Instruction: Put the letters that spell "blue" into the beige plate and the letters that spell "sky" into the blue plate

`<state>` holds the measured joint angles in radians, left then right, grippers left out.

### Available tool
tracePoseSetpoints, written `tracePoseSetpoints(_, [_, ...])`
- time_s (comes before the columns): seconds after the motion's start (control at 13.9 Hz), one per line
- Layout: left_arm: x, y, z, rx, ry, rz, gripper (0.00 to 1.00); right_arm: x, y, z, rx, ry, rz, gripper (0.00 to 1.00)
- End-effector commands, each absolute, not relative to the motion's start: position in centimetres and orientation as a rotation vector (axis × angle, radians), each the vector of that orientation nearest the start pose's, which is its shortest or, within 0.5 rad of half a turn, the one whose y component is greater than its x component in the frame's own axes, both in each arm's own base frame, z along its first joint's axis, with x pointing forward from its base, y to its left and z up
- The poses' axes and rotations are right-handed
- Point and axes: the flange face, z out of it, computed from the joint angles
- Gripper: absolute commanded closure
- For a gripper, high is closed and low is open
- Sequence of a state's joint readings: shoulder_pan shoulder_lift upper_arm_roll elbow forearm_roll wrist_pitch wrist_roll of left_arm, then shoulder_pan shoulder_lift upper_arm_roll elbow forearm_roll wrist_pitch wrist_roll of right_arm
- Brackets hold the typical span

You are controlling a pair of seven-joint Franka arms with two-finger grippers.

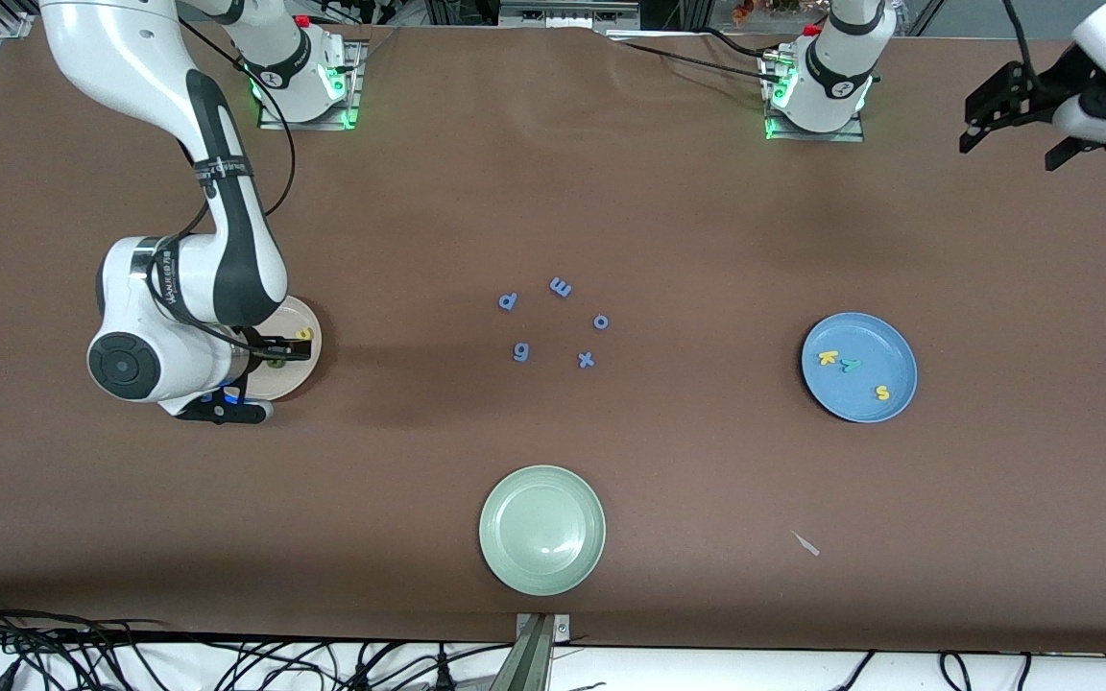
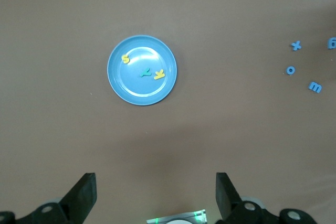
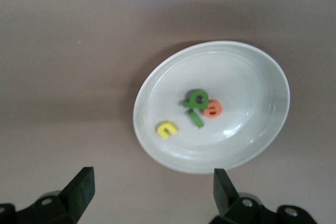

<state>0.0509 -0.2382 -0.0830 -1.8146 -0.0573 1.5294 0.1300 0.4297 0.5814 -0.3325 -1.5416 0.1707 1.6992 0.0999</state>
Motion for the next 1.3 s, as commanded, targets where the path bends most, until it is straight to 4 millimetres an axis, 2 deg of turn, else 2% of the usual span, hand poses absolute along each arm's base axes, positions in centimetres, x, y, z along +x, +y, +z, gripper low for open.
tracePoseSetpoints(0.0, [49.2,-3.1,62.3,-3.146,0.194,0.129,0.0,64.5,11.6,34.3,-3.11,0.021,0.661,0.0])
tracePoseSetpoints(0.07, [49.9,-2.6,62.3,-3.151,0.148,0.148,0.0,64.5,11.4,36.1,-3.107,0.019,0.664,0.0])
tracePoseSetpoints(0.14, [50.5,-2.2,62.4,-3.154,0.106,0.196,0.0,64.3,11.6,36.8,-3.108,0.015,0.673,0.0])
tracePoseSetpoints(0.29, [51.0,-2.4,62.2,-3.147,0.028,0.279,0.0,63.6,10.6,39.6,-3.087,0.028,0.615,0.0])
tracePoseSetpoints(0.5, [51.0,-3.8,62.1,-3.142,0.042,0.282,0.0,60.9,7.5,45.2,-3.042,0.025,0.478,0.0])
tracePoseSetpoints(0.65, [51.1,-3.5,61.9,-3.146,0.026,0.292,0.0,60.1,5.8,47.7,-3.068,-0.076,0.416,0.0])
tracePoseSetpoints(0.79, [51.1,-3.5,61.9,-3.146,0.028,0.292,0.0,59.3,4.2,50.0,-3.059,-0.054,0.354,0.0])
tracePoseSetpoints(1.01, [51.1,-3.7,61.9,-3.14,0.039,0.289,0.0,57.1,3.3,55.2,-3.122,-0.076,0.226,0.0])
tracePoseSetpoints(1.08, [51.1,-3.6,61.9,-3.138,0.037,0.289,0.0,56.7,2.5,56.3,-3.137,-0.066,0.195,0.0])
tracePoseSetpoints(1.15, [51.1,-3.3,61.9,-3.141,0.027,0.287,0.0,56.2,0.9,57.6,-3.135,-0.026,0.159,0.0])
tracePoseSetpoints(1.22, [51.2,-3.0,61.8,-3.142,0.02,0.287,0.0,55.9,0.5,58.2,-3.133,-0.019,0.147,0.0])
